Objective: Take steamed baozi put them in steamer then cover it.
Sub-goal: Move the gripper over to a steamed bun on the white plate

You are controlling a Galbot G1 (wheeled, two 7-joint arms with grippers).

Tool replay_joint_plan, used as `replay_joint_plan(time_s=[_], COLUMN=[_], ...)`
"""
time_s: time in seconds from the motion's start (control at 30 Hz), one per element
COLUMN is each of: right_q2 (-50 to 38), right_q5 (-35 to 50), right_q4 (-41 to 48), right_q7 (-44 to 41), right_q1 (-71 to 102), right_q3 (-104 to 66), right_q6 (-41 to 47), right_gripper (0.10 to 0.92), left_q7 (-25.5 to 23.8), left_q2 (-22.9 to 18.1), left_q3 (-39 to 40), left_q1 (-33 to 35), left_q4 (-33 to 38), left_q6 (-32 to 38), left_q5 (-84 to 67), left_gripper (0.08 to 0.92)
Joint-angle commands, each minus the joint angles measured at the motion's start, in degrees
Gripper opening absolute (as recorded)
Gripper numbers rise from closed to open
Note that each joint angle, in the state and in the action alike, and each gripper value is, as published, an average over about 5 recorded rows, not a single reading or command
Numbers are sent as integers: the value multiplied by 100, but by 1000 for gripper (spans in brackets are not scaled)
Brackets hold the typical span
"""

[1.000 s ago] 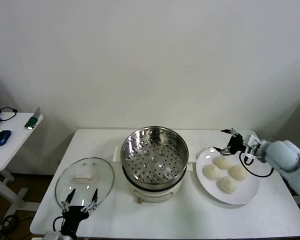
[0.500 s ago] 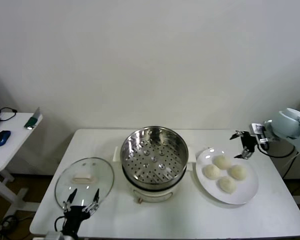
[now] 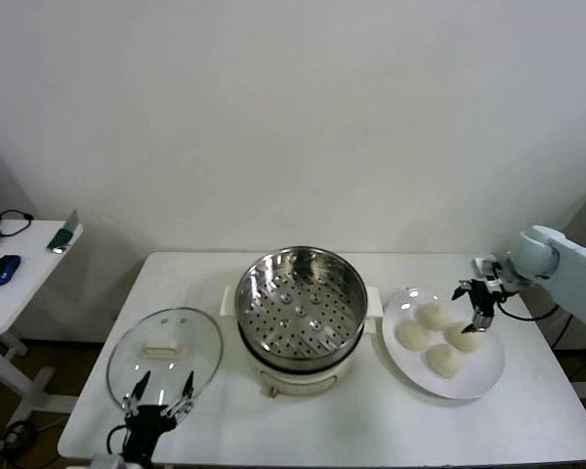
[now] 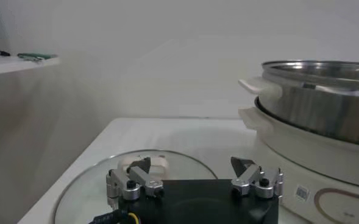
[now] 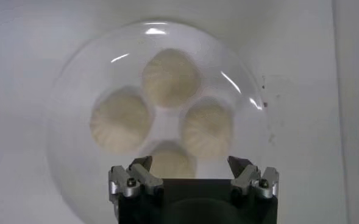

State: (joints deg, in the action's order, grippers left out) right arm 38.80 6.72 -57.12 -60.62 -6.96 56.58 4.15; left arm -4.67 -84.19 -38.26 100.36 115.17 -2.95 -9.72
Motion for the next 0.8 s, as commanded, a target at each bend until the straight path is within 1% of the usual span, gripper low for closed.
replay_joint_plan(time_s=[0.03, 0.57, 0.67, 0.8], right_q2=[739, 1067, 1080, 1058], right_q5=[-165, -494, -512, -480], right_q4=[902, 1334, 1352, 1305], right_q7=[1, 98, 108, 91], right_q1=[344, 346, 344, 325], right_q3=[-308, -298, -312, -305], right_q6=[-152, -155, -149, -150], right_gripper=[823, 820, 795, 726], left_q7=[6, 15, 20, 26], left_q2=[-12, -8, -11, -9], left_q3=[1, 23, 25, 17], left_q1=[25, 47, 38, 36], left_q4=[-13, -74, -73, -67], left_q6=[16, 56, 49, 45], left_q5=[14, 14, 15, 16], left_gripper=[823, 823, 823, 823])
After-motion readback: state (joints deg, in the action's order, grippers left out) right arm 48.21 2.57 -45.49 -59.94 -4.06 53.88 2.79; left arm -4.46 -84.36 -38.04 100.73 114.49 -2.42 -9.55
